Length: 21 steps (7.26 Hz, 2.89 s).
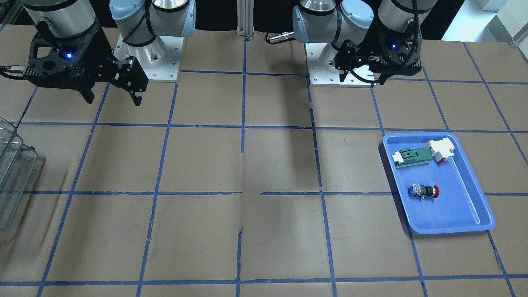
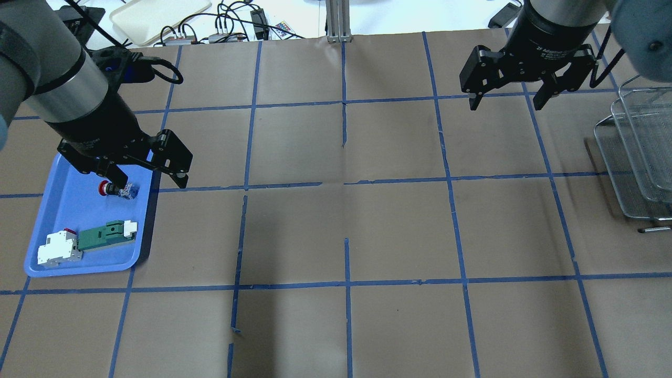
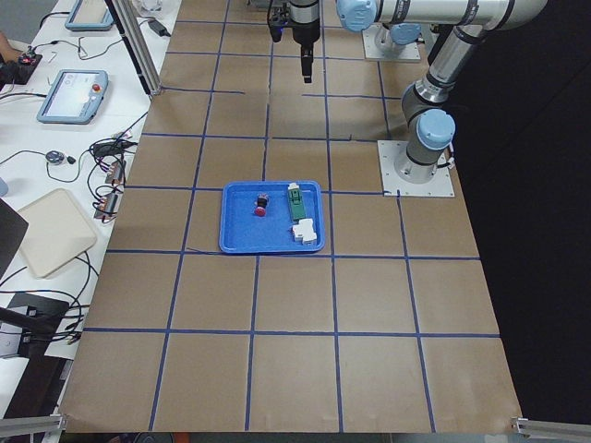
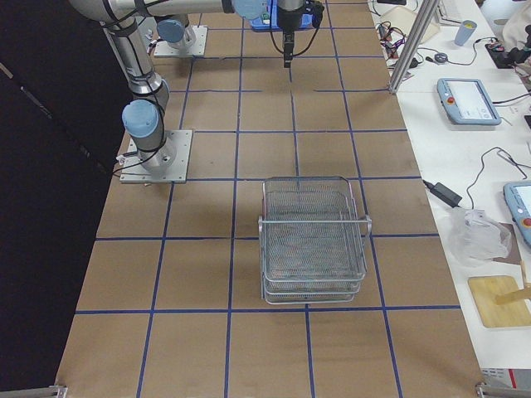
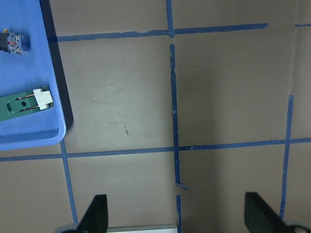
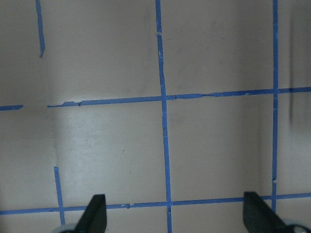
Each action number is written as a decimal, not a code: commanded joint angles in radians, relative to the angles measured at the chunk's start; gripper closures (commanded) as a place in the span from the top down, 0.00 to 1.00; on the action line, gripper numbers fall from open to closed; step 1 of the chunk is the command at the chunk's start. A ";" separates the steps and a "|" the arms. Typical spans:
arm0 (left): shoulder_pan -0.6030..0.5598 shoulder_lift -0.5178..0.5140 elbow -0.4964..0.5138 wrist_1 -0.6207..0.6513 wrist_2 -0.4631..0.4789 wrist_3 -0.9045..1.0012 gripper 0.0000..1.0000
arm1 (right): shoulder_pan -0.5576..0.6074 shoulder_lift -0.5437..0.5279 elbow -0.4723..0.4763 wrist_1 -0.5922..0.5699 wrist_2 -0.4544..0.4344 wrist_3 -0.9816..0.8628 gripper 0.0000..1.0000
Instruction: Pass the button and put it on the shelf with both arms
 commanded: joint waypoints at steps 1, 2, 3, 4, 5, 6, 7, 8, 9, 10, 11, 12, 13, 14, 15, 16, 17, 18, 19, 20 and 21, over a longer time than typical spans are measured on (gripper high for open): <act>0.000 -0.002 0.000 0.000 -0.001 0.000 1.00 | 0.000 0.001 0.002 0.000 0.000 0.000 1.00; 0.000 -0.002 0.002 0.000 -0.001 -0.002 1.00 | 0.000 0.001 0.002 0.000 0.000 -0.002 1.00; 0.000 -0.002 0.002 0.000 -0.001 -0.003 1.00 | 0.000 -0.001 0.002 0.000 0.000 0.000 1.00; -0.001 -0.004 0.000 0.000 -0.001 -0.003 1.00 | 0.000 -0.001 0.002 0.000 0.000 -0.002 1.00; 0.000 -0.004 0.002 0.002 -0.001 -0.003 1.00 | 0.000 -0.001 0.002 0.000 0.000 0.000 1.00; -0.001 -0.005 0.002 0.002 -0.003 -0.003 1.00 | 0.000 -0.001 0.002 0.000 0.000 0.000 1.00; -0.001 -0.004 0.002 0.002 -0.001 -0.003 1.00 | 0.000 -0.001 0.002 0.002 0.000 0.000 1.00; -0.001 -0.004 0.003 0.002 -0.003 -0.005 1.00 | 0.000 -0.001 0.000 0.002 0.000 -0.002 1.00; -0.001 -0.004 0.002 0.002 -0.003 -0.003 1.00 | 0.000 -0.001 0.002 0.002 0.000 0.000 1.00; -0.001 -0.005 0.003 0.002 -0.003 -0.005 1.00 | 0.000 -0.001 0.002 0.002 0.000 -0.002 1.00; -0.001 -0.005 0.003 0.003 -0.003 -0.005 1.00 | 0.000 -0.001 0.002 0.002 0.000 -0.002 1.00; -0.001 -0.007 0.003 0.003 -0.004 -0.005 1.00 | 0.000 -0.001 0.002 0.002 0.000 -0.002 1.00; 0.002 -0.011 0.003 0.009 -0.004 -0.002 1.00 | 0.000 -0.001 0.002 0.002 0.000 -0.002 1.00; 0.011 -0.008 0.000 0.041 0.000 0.017 1.00 | 0.000 -0.001 0.002 0.002 0.000 0.000 1.00; 0.072 -0.039 -0.001 0.086 0.004 0.017 1.00 | 0.000 -0.001 0.002 0.002 0.000 -0.002 1.00; 0.150 -0.049 -0.008 0.103 -0.009 0.014 1.00 | 0.000 -0.001 0.002 0.002 0.000 -0.002 1.00; 0.213 -0.053 -0.006 0.171 -0.007 0.015 1.00 | 0.000 -0.001 0.002 0.002 0.000 -0.002 1.00; 0.267 -0.068 -0.008 0.236 0.003 -0.067 1.00 | 0.000 -0.001 0.002 0.002 0.000 -0.002 1.00; 0.325 -0.085 -0.009 0.237 0.002 -0.238 1.00 | 0.000 -0.001 0.002 0.002 0.000 -0.002 1.00; 0.382 -0.105 -0.008 0.240 -0.004 -0.302 1.00 | 0.000 -0.001 0.002 0.002 0.000 -0.002 1.00; 0.467 -0.125 -0.006 0.302 -0.004 -0.323 1.00 | 0.000 -0.001 0.002 0.002 0.000 -0.002 1.00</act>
